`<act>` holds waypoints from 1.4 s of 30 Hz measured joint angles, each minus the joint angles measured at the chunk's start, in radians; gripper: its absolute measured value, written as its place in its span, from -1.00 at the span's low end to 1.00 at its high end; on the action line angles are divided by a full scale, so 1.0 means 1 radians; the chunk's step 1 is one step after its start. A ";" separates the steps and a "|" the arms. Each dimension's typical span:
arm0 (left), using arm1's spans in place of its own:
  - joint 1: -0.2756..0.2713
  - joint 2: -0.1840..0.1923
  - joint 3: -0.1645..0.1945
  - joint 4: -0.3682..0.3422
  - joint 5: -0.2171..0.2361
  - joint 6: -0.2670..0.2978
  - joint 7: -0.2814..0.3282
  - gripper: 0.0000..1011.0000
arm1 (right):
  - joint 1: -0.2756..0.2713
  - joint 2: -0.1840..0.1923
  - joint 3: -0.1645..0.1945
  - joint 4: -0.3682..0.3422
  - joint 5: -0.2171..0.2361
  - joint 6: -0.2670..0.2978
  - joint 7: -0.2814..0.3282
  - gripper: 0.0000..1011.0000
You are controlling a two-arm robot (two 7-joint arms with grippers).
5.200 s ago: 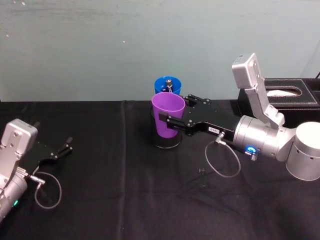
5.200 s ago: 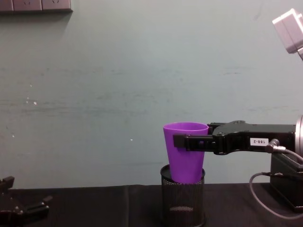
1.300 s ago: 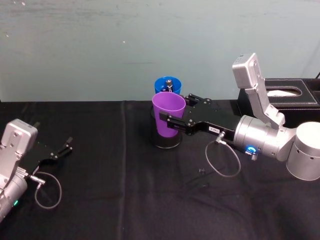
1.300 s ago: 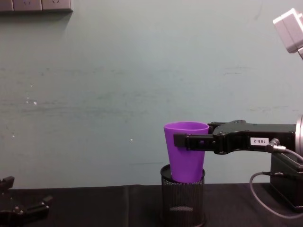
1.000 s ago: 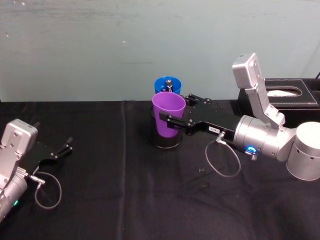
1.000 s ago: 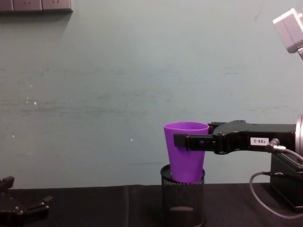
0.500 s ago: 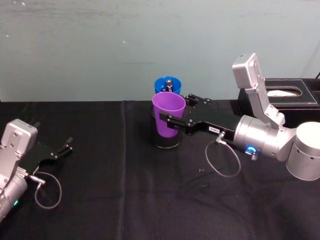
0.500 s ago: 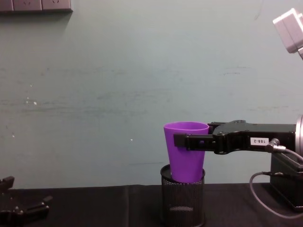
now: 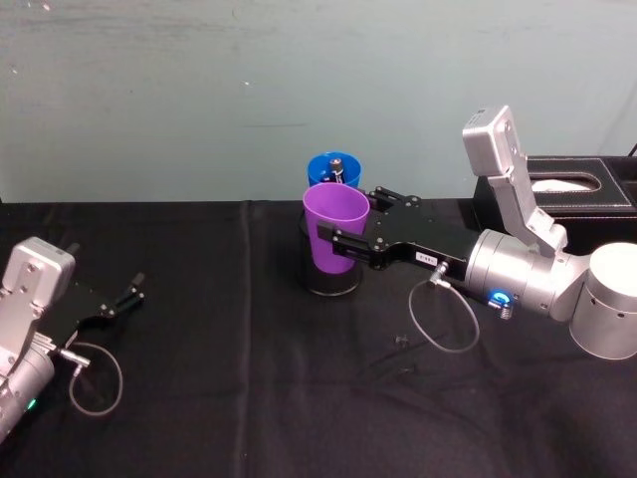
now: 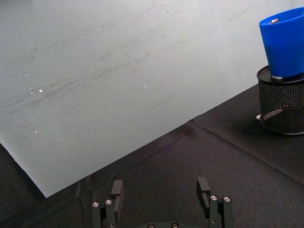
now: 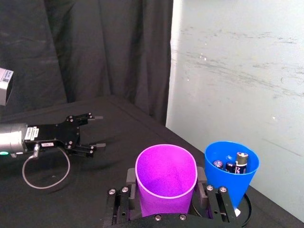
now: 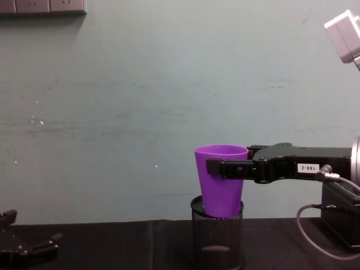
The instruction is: Pick up one cup with a gripper and tap it against the other cup.
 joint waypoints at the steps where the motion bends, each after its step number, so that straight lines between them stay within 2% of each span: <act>1: 0.000 0.000 0.000 0.000 0.000 0.000 0.000 0.98 | 0.000 0.000 0.000 0.000 0.000 0.000 0.000 0.43; 16: 0.000 0.000 0.000 0.000 0.000 0.000 0.000 0.98 | 0.001 -0.001 -0.001 0.001 0.000 0.000 0.000 0.43; 22: 0.000 0.000 0.000 0.000 0.000 0.000 0.000 0.98 | 0.029 -0.043 -0.031 0.056 0.015 -0.012 0.026 0.43; 28: 0.000 0.000 0.000 0.000 0.000 0.000 0.000 0.98 | 0.025 -0.059 -0.050 0.062 0.025 -0.013 0.031 0.43; 36: 0.000 0.000 0.000 0.000 0.000 0.000 0.000 0.98 | -0.037 -0.037 -0.043 -0.006 0.020 -0.010 -0.036 0.43; 42: 0.000 0.000 0.000 0.000 0.000 0.000 0.000 0.98 | -0.087 -0.042 -0.024 -0.038 -0.008 -0.017 -0.115 0.43</act>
